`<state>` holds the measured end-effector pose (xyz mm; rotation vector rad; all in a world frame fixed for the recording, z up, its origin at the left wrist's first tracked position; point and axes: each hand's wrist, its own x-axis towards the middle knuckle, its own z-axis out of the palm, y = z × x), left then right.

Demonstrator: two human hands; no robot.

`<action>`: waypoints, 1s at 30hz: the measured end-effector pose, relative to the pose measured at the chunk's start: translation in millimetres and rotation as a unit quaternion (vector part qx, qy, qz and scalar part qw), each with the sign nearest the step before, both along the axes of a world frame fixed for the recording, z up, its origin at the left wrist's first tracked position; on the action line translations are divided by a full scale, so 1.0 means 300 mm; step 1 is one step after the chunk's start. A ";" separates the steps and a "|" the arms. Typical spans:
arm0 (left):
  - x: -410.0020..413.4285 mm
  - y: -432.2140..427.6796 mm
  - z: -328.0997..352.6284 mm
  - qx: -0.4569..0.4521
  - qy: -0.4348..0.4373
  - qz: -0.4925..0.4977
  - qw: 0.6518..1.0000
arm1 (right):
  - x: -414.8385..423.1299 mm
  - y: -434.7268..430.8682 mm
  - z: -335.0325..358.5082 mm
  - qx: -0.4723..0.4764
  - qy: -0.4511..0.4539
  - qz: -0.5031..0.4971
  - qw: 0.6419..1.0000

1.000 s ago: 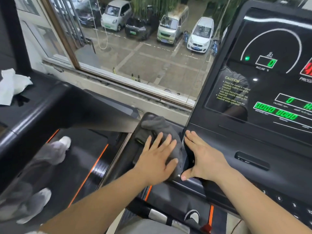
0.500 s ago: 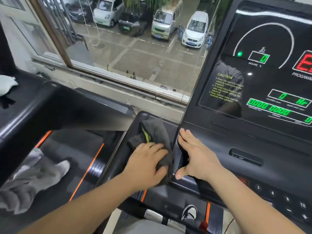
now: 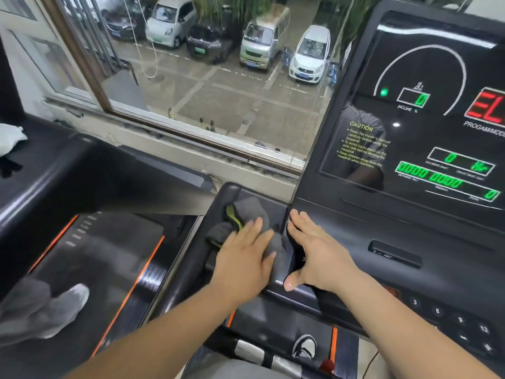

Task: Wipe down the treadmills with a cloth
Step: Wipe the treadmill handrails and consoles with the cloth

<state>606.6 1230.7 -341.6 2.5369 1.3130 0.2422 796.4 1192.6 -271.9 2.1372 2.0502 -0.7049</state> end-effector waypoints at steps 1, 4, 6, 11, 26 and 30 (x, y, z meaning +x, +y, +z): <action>-0.040 -0.036 -0.010 0.004 -0.032 -0.018 0.999 | 0.000 0.004 0.000 -0.001 0.001 0.001 1.000; -0.113 -0.013 -0.040 0.035 -0.036 -0.081 0.995 | 0.001 0.008 0.000 -0.001 0.006 0.002 1.000; -0.073 0.079 -0.025 0.062 -0.026 -0.082 0.994 | 0.003 0.005 0.000 -0.008 0.004 0.001 1.000; 0.100 0.137 0.004 0.067 0.025 0.059 0.996 | -0.009 0.002 0.004 -0.001 0.011 -0.007 1.000; 0.065 0.113 0.110 -0.036 -0.191 0.102 0.976 | 0.037 -0.190 -0.010 0.093 0.025 -0.089 0.991; 0.162 0.001 0.015 0.011 -0.164 -0.010 0.986 | 0.027 -0.193 -0.014 0.102 0.051 -0.092 0.989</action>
